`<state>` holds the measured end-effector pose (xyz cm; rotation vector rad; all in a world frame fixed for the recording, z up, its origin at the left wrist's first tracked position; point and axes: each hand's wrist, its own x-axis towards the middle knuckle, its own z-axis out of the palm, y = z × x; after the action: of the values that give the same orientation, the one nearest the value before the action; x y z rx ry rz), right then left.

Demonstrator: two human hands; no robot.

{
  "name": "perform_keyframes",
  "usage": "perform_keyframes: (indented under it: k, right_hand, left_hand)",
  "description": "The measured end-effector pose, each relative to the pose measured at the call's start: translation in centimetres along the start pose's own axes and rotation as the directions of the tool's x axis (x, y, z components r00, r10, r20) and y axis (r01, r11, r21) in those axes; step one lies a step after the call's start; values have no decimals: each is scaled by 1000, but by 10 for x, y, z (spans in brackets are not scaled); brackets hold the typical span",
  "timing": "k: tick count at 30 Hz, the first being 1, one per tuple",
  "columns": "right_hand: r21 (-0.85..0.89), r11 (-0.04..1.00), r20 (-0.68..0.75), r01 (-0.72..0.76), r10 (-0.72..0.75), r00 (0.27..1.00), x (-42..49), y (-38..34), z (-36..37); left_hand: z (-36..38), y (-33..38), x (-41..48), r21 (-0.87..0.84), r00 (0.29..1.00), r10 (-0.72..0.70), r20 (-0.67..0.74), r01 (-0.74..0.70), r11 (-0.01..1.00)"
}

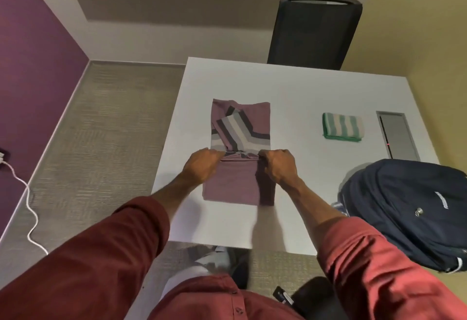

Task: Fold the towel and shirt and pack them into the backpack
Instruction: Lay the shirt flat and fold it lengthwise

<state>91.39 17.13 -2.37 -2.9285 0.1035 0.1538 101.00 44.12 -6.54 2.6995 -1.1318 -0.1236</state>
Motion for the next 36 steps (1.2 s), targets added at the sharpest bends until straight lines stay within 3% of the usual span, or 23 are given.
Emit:
perform_keyframes:
  k: [1,3,5,10,13,15,17,23,31,36]
  right_hand:
    - [5,1000,16,0,0,1000,12,3,-1]
    - [36,999,21,-6,5,1000,36,9,1]
    - [59,998,-4,-8,8,1000,59,13,2]
    - [44,999,-131,3,3,991,105,22,1]
    - [1,1000,-229,12,-12,973,124,25,4]
    - [-12,1000,-212,-3,0,977,133,27,4]
    - [4,1000,-169,-28,28,985,142,31,6]
    - [38,998,-152,-42,47,987,169,42,4]
    - [98,995,-165,-11,27,986,226,62,12]
    - [112,991,-113,-69,81,990,253,69,22]
  left_hand:
    - [3,-10,10,-20,985,86,-148,-90,996]
    - [11,-30,28,1,889,238,-392,-259,966]
    - [12,-46,48,17,844,269,-464,-296,955]
    - [-1,-71,102,-17,922,234,-308,-251,968]
    - [-7,-76,122,39,918,257,-303,-257,966]
    - [1,-83,135,102,893,294,-341,-275,956]
    - [8,-91,148,97,913,267,-308,-249,964]
    - [12,-106,184,100,986,163,-23,-160,982]
    - [2,-120,230,117,990,143,8,-143,983]
    - [5,-134,254,13,991,28,128,-30,999]
